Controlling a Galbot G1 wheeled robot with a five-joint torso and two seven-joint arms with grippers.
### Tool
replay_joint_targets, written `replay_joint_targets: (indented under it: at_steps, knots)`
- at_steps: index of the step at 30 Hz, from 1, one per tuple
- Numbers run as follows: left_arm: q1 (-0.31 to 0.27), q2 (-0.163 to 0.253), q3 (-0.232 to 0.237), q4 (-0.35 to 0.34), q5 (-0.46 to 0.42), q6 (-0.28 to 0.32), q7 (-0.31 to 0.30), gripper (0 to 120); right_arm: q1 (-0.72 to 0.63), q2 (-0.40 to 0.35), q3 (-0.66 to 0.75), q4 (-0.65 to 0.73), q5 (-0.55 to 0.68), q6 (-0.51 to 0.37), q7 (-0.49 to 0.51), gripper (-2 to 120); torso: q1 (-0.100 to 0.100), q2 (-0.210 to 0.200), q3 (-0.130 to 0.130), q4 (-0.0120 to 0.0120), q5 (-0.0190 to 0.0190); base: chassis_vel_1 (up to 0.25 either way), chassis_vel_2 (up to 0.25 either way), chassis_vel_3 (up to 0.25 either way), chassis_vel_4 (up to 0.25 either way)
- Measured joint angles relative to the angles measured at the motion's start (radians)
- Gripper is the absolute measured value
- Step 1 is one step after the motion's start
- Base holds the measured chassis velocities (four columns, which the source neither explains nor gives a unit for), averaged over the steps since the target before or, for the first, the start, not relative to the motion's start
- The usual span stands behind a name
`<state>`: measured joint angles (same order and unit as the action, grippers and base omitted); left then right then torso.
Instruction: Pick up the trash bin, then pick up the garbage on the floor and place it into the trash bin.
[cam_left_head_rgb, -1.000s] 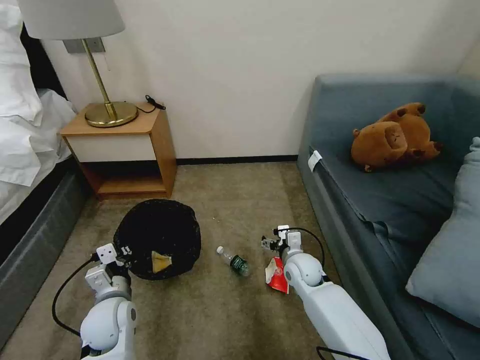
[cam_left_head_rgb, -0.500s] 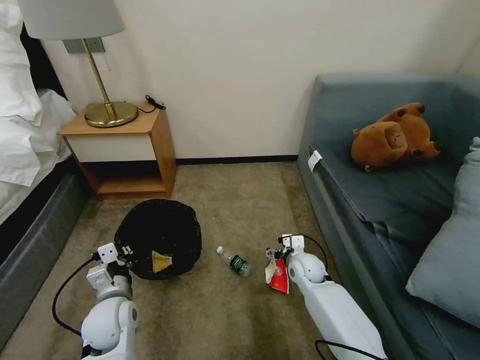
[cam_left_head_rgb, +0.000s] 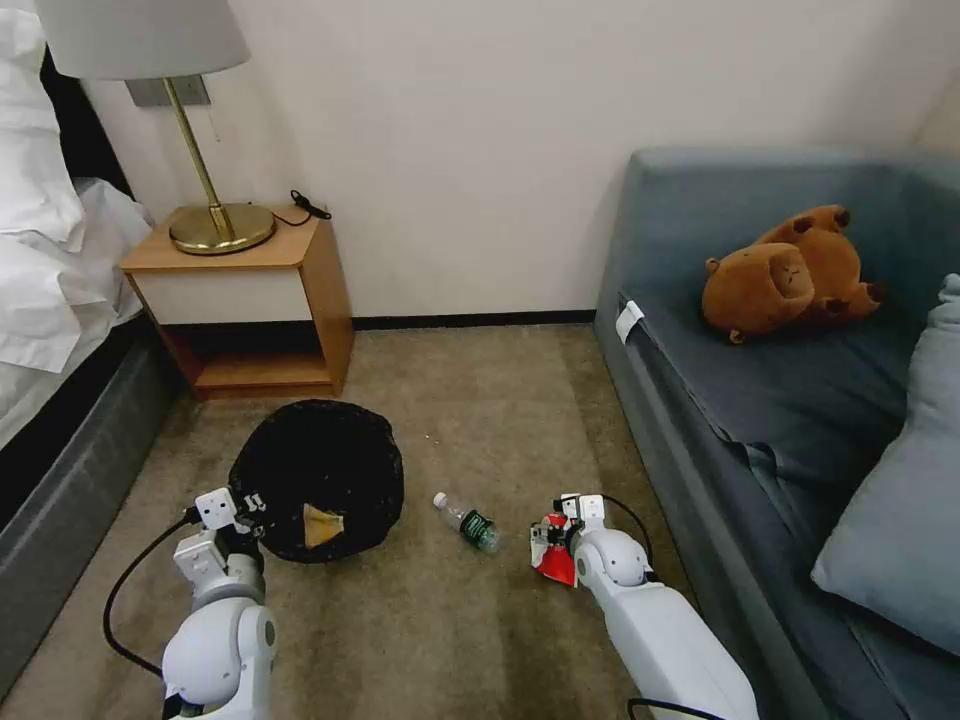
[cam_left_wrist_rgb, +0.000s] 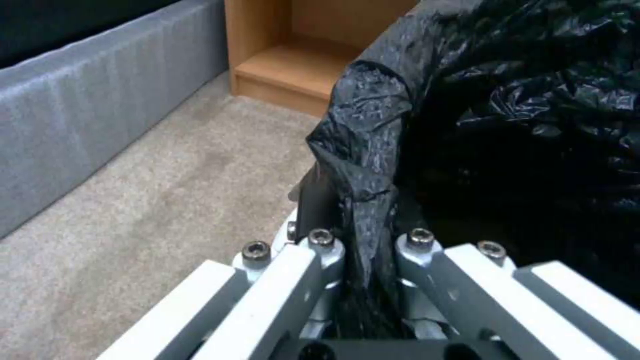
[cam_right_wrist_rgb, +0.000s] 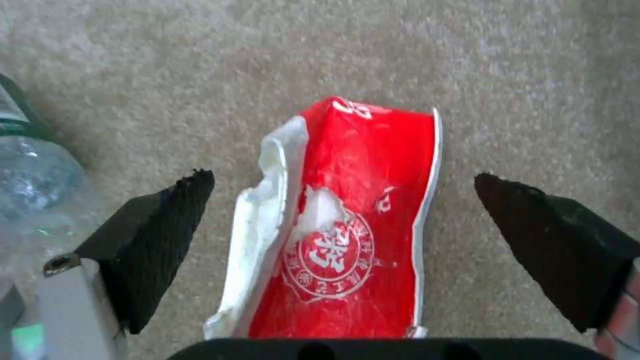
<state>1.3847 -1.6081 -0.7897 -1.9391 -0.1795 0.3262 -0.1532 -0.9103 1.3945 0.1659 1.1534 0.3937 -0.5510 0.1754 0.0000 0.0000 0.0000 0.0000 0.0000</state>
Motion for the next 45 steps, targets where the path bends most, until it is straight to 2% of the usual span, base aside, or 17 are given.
replay_joint_targets:
  at_steps: [20, 21, 25, 28, 31, 32, 34, 36, 37, 39, 40, 42, 43, 45]
  knots:
    - [0.002, 0.0, 0.008, -0.003, 0.005, -0.001, 0.0, 3, -0.01, 0.027, 0.048, -0.115, -0.078, 0.092, -0.094, 98, 0.0, 0.0, 0.0, 0.0, 0.0, 0.0, 0.0, 0.0, 0.0]
    - [0.002, 0.0, 0.008, -0.003, 0.005, -0.001, -0.001, 3, -0.01, 0.031, 0.053, -0.127, -0.087, 0.107, -0.097, 92, 0.0, 0.0, 0.0, 0.0, 0.0, 0.0, 0.0, 0.0, 0.0]
    - [0.0, 0.0, 0.009, -0.004, 0.006, -0.001, -0.002, 3, -0.01, 0.035, 0.056, -0.14, -0.094, 0.122, -0.1, 84, 0.0, 0.0, 0.0, 0.0001, 0.0, 0.0, 0.0, 0.0, 0.0]
    - [-0.005, 0.0, 0.019, -0.004, 0.01, -0.001, -0.004, 3, -0.01, 0.037, 0.063, -0.149, -0.102, 0.136, -0.1, 67, 0.0, 0.0, 0.0, 0.0001, 0.0, 0.0, 0.0, 0.0, 0.0]
    - [-0.006, 0.0, 0.022, -0.004, 0.012, -0.001, -0.006, 3, -0.01, 0.037, 0.063, -0.149, -0.103, 0.139, -0.101, 62, 0.0, 0.0, 0.0, 0.0001, 0.0001, 0.0, 0.0, 0.0, 0.0]
    - [-0.008, 0.0, 0.026, -0.002, 0.013, -0.001, -0.007, 3, -0.011, 0.035, 0.064, -0.149, -0.105, 0.141, -0.101, 56, 0.0, 0.0, 0.0, 0.0002, 0.0002, 0.0, 0.0, 0.0, 0.0]
    - [-0.008, 0.0, 0.027, -0.001, 0.013, -0.001, -0.008, 3, -0.011, 0.035, 0.065, -0.149, -0.106, 0.143, -0.101, 52, 0.0, 0.0, 0.0, 0.0002, 0.0002, 0.0, 0.0, 0.0, 0.0]
    - [-0.009, 0.0, 0.029, 0.001, 0.016, -0.001, -0.011, 3, -0.012, 0.032, 0.066, -0.147, -0.109, 0.146, -0.101, 41, 0.0, 0.0, 0.0, 0.0003, 0.0002, 0.0, 0.0, 0.0, 0.0]
    - [-0.009, 0.0, 0.029, 0.001, 0.016, -0.001, -0.011, 3, -0.012, 0.032, 0.066, -0.147, -0.109, 0.146, -0.101, 41, 0.0, 0.0, 0.0, 0.0003, 0.0002, 0.0, 0.0, 0.0, 0.0]
    - [-0.01, 0.0, 0.033, 0.001, 0.016, -0.001, -0.011, 3, -0.014, 0.031, 0.067, -0.146, -0.113, 0.15, -0.1, 27, 0.0, 0.0, 0.0, 0.0002, 0.0001, 0.0, 0.0, 0.0, 0.0]
    - [-0.01, 0.0, 0.033, 0.001, 0.016, -0.001, -0.011, 3, -0.014, 0.031, 0.067, -0.146, -0.113, 0.15, -0.1, 27, 0.0, 0.0, 0.0, 0.0002, 0.0001, 0.0, 0.0, 0.0, 0.0]
    - [-0.011, 0.0, 0.034, 0.003, 0.017, -0.001, -0.012, 3, -0.017, 0.031, 0.067, -0.146, -0.122, 0.157, -0.1, 17, 0.0, 0.0, 0.0, 0.0002, 0.0001, 0.0, 0.0, 0.0, 0.0]
    - [-0.011, 0.0, 0.034, 0.003, 0.017, -0.001, -0.012, 3, -0.017, 0.031, 0.067, -0.146, -0.122, 0.157, -0.1, 17, 0.0, 0.0, 0.0, 0.0002, 0.0001, 0.0, 0.0, 0.0, 0.0]
    - [-0.012, 0.0, 0.034, 0.004, 0.017, -0.001, -0.012, 3, -0.018, 0.031, 0.067, -0.147, -0.132, 0.163, -0.099, 10, 0.0, 0.0, 0.0, 0.0002, 0.0001, 0.0, 0.0, 0.0, 0.0]
